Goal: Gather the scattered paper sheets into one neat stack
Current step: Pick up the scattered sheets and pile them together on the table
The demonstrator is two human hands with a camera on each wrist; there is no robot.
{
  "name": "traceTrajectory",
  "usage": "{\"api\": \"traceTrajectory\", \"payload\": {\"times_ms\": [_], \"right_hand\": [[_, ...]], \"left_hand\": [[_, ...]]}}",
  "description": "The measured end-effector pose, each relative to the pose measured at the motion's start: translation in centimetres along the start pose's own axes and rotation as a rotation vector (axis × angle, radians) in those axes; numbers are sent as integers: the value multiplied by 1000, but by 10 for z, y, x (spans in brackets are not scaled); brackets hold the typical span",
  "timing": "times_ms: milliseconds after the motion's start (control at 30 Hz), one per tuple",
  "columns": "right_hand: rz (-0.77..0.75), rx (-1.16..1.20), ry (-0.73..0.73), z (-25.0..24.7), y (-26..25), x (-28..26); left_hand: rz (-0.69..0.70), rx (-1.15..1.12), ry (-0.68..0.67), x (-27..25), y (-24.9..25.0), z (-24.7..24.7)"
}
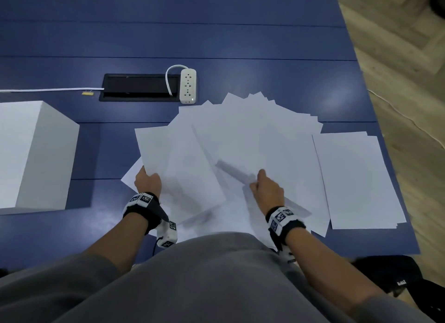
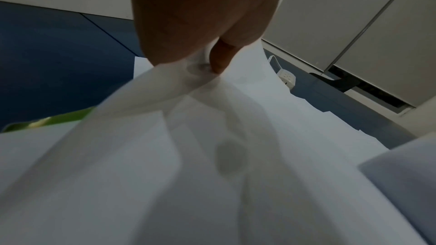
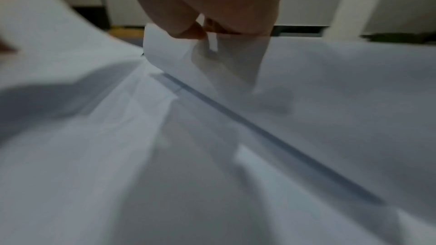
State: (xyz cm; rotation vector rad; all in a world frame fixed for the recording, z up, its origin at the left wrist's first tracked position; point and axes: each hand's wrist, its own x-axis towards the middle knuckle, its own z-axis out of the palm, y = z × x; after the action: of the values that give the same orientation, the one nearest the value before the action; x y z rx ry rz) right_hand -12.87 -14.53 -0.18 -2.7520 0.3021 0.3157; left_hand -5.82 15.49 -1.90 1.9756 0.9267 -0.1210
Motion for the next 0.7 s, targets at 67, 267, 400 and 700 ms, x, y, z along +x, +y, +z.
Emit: {"api": "traceTrajectory", "payload": {"times_ms": [67,267,400,700], "right_hand": [[66,156,108,-19,-1,11],[99,558,285,-71,-1,40],[144,634,307,-91,-4,50],[176,629,40,-65,-45,32]], "left_hand": [[5,-47,-1,-2,1,0],[88,-53,-177,-16,13,13],[97,-88,-373,-29,18,34],[-6,-271,-624,-79,36,70]]}}
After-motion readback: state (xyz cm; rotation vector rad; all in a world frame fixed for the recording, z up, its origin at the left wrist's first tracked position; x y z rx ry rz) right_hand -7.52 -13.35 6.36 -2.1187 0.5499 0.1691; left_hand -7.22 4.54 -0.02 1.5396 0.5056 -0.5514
